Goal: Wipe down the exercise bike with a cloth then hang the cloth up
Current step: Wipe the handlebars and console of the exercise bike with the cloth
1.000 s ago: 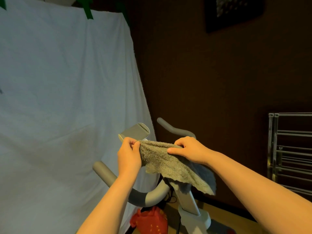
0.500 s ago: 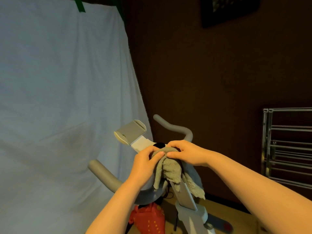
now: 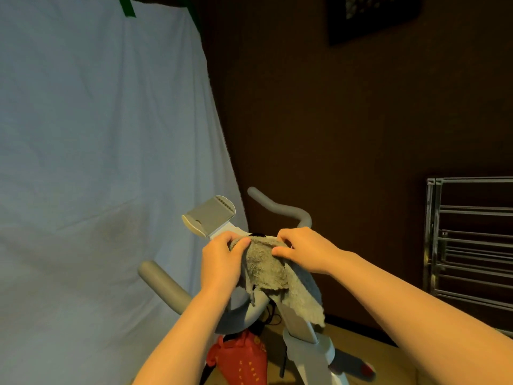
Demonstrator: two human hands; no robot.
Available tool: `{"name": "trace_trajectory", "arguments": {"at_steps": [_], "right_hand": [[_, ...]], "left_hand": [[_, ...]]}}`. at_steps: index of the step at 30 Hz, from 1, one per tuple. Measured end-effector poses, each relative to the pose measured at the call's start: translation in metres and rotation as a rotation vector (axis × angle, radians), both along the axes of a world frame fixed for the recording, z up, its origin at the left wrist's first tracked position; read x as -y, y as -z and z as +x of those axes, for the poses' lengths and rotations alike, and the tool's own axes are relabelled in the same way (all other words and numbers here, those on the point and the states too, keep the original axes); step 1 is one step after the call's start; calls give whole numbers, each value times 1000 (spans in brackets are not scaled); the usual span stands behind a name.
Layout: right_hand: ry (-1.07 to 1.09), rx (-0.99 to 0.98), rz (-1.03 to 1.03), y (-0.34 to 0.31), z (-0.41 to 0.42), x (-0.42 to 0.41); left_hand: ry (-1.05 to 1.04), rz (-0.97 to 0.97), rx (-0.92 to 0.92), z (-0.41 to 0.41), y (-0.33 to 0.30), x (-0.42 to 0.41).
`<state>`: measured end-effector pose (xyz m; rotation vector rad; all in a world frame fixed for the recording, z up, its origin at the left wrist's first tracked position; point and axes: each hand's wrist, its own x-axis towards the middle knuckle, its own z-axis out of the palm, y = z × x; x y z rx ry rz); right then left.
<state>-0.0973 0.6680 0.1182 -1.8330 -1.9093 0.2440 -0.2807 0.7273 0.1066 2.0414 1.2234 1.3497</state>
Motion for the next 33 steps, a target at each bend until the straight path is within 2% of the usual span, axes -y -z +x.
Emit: {"name": "trace_trajectory", "arguments": {"at_steps": [5,10,13,15,18,21,22,24,28,31,33], "right_hand": [[79,-446,-4,4,-4,-10],[52,-1053,8,-13,-23,-16],[12,-1233,-29,-6,-31,-16],[25,-1314,-69,2,-30,-16],[-12,-1172,-80,6,-27,-14],[89,-733,209,5,-19,-17],[105,-655,282,5,-15,-18],[24,-664,296,2,-11,-17],[-142,-826,97,4,-6,-11],[-91,-859,85,13,1,-5],[11,-797,109,20,10,-2]], "left_hand": [[-32,-93,59,2,7,-6],[162,-129,58,16,-10,2],[303,-227,121,20,2,15],[313,-222,105,17,13,15],[283,-160,1,10,18,5],[274,-136,-35,6,7,-5],[273,-126,-37,5,3,-7],[307,-114,-29,4,-6,-10],[383,-106,-2,8,-16,-4],[370,-109,16,18,-5,-1],[334,-121,36,25,10,-1]]}}
